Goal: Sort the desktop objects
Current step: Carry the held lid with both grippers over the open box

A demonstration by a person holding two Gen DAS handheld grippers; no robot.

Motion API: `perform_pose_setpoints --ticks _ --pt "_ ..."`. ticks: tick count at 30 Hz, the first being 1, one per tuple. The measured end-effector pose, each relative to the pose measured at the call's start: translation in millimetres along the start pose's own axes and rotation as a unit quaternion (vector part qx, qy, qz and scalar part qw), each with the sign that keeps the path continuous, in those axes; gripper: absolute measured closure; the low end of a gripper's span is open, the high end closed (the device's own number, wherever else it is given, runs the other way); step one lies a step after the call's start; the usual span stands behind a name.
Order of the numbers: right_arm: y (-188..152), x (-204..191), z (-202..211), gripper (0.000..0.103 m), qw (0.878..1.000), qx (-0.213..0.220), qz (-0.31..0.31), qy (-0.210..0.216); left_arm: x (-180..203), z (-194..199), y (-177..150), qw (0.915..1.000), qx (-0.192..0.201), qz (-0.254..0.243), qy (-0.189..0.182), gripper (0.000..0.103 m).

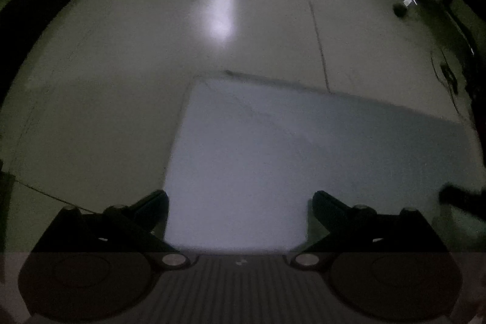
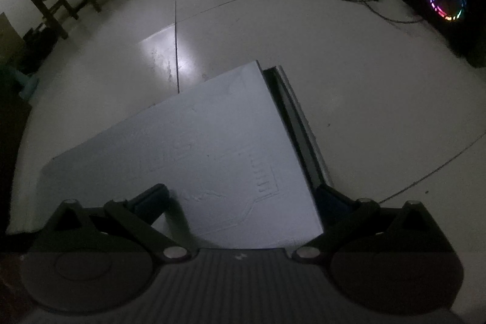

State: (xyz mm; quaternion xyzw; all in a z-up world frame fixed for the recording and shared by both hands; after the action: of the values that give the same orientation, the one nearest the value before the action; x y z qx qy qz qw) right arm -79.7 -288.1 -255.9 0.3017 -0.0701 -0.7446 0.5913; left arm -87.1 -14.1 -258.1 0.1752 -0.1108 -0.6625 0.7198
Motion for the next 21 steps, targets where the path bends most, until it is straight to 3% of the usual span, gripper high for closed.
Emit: perform_pose_setpoints --ticks 6,15,17,21 --pt "-4 2 -4 0.0 1.0 0.005 0.007 0.002 4 -1 -2 0.9992 0.032 -0.009 0.021 0.0" --pt "0 2 3 0.0 1.0 -0.002 0.03 -0.002 -37 -5 0 0.9969 -0.012 0.065 0.042 0.0" --pt "5 1 9 0.0 0.999 -0.001 0.04 -0.011 -35 -6 0 0.9974 -0.025 0.058 0.036 0.0" --pt "5 22 12 0.0 1.0 -0.003 -0.018 -0.015 -28 -10 1 0.9984 -0.025 0.047 0.017 0.0"
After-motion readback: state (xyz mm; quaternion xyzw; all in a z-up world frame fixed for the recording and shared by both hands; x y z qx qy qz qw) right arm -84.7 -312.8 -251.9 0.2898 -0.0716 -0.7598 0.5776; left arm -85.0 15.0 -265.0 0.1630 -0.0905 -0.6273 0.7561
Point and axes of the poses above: each gripper's, at about its wrist camera, not at the fingertips, and z roughly against the way its jaws point, x to its right, y to its top, the point moved 10 cm from there along -z, roughly the way its jaws point, and after that the axes turned 8 degrees about y, right-handed, at the moved point
